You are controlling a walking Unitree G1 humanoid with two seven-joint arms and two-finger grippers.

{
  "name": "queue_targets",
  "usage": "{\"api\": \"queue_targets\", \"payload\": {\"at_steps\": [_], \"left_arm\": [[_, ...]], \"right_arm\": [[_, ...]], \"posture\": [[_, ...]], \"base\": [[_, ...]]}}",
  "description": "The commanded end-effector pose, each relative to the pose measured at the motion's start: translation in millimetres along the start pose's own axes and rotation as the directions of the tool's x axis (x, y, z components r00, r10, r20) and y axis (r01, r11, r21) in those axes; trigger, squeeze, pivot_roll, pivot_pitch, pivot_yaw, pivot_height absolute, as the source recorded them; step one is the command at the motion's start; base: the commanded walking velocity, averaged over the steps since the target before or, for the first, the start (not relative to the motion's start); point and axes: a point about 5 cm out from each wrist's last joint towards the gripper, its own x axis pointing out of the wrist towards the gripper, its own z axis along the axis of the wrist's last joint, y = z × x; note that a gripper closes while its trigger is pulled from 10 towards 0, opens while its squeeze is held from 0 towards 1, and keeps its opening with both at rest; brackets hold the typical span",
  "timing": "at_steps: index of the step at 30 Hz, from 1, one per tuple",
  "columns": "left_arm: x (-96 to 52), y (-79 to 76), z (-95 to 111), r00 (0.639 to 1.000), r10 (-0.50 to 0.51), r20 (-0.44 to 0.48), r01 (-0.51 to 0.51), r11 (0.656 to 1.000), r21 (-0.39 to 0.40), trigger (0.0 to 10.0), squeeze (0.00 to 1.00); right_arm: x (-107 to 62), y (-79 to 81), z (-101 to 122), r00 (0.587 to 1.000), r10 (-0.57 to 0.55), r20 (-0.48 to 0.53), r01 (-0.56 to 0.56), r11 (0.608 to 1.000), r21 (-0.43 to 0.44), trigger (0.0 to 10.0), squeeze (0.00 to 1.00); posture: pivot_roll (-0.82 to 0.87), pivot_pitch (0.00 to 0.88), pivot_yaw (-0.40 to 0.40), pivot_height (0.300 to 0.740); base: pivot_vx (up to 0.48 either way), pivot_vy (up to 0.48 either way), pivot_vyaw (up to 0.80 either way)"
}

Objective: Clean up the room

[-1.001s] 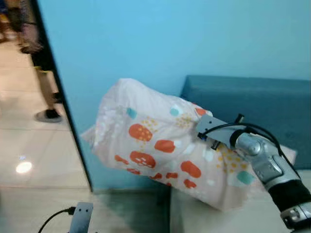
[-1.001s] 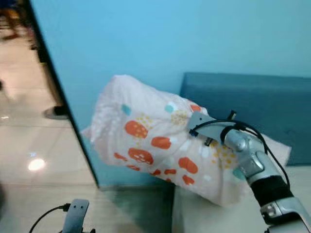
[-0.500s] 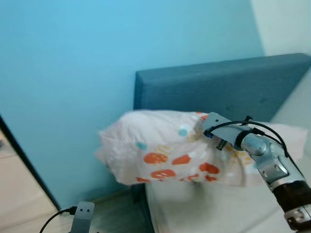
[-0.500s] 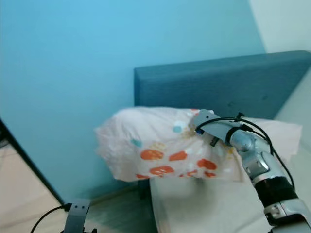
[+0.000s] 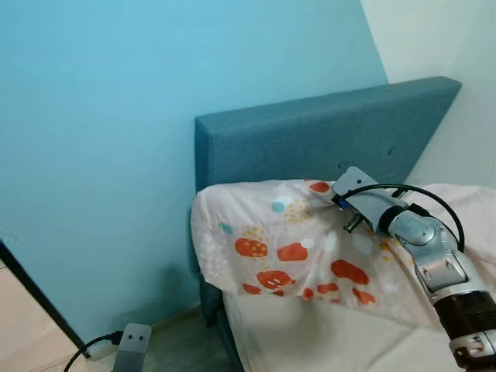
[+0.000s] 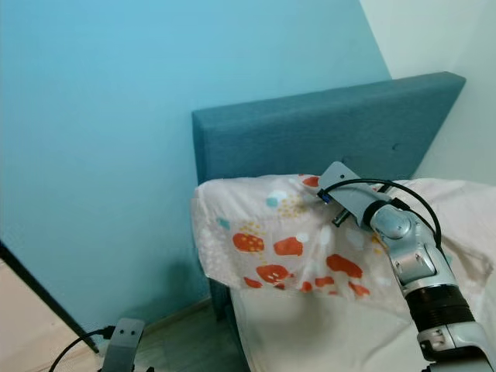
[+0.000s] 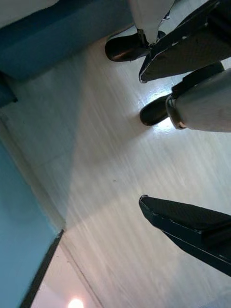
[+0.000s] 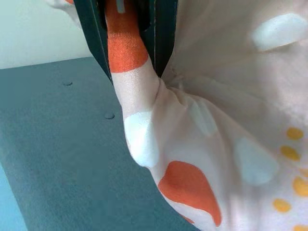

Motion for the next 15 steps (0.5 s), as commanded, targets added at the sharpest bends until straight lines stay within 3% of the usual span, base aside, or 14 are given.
{"api": "queue_targets", "payload": {"at_steps": [1,2,4,5,6,8,11,13,14,15], "left_arm": [[-0.7,-1.5,-4.1,1.0,-0.006,-0.014,0.006,1.0,0.012,10.0,0.0],[-0.7,-1.5,-4.1,1.0,-0.006,-0.014,0.006,1.0,0.012,10.0,0.0],[-1.0,-1.6,-5.2,1.0,-0.007,-0.017,0.007,1.0,0.013,10.0,0.0],[-1.0,-1.6,-5.2,1.0,-0.007,-0.017,0.007,1.0,0.013,10.0,0.0],[-1.0,-1.7,-5.3,1.0,-0.007,-0.017,0.008,1.0,0.014,10.0,0.0],[-1.0,-1.7,-5.3,1.0,-0.007,-0.017,0.008,1.0,0.014,10.0,0.0],[-1.2,-0.9,-5.8,1.0,-0.007,-0.017,0.008,1.0,0.019,10.0,0.0],[-1.2,-0.9,-5.8,1.0,-0.007,-0.017,0.008,1.0,0.019,10.0,0.0],[-1.5,0.4,-7.3,1.0,-0.006,-0.019,0.006,1.0,0.022,10.0,0.0],[-1.5,0.4,-7.3,1.0,-0.006,-0.019,0.006,1.0,0.022,10.0,0.0]], "right_arm": [[-3.4,-9.0,10.3,0.998,-0.034,0.052,0.038,0.995,-0.095,10.0,0.0],[-3.4,-9.0,10.3,0.998,-0.034,0.052,0.038,0.995,-0.095,10.0,0.0],[-2.1,2.1,0.8,0.999,0.025,0.023,-0.019,0.967,-0.255,10.0,0.0],[-2.1,2.1,0.8,0.999,0.025,0.023,-0.019,0.967,-0.255,10.0,0.0],[-1.6,6.3,-4.3,0.999,0.054,0.007,-0.049,0.946,-0.321,10.0,0.0],[-1.6,6.3,-4.3,0.999,0.054,0.007,-0.049,0.946,-0.321,10.0,0.0],[5.9,10.0,-18.9,0.995,0.091,-0.032,-0.095,0.869,-0.485,10.0,0.0],[5.9,10.0,-18.9,0.995,0.091,-0.032,-0.095,0.869,-0.485,10.0,0.0],[10.7,8.1,-20.3,0.996,0.084,-0.029,-0.086,0.839,-0.537,10.0,0.0],[10.7,8.1,-20.3,0.996,0.084,-0.029,-0.086,0.839,-0.537,10.0,0.0]], "posture": [[-0.04,0.0,-0.07,0.74],[-0.04,0.0,-0.07,0.74],[-0.04,0.0,-0.069,0.74],[-0.04,0.0,-0.069,0.74],[-0.04,0.0,-0.068,0.74],[-0.04,0.0,-0.068,0.74],[-0.04,0.0,-0.071,0.74],[-0.04,0.0,-0.071,0.74],[-0.03,0.002,-0.073,0.74],[-0.03,0.002,-0.073,0.74]], "base": [[0.0,0.0,0.0],[0.0,0.0,0.0],[0.0,0.0,0.0],[0.0,0.0,0.0],[0.0,0.0,0.0],[0.0,0.0,0.0],[0.0,0.0,0.0],[0.0,0.0,0.0],[0.0,0.0,0.0],[0.0,0.0,0.0]]}}
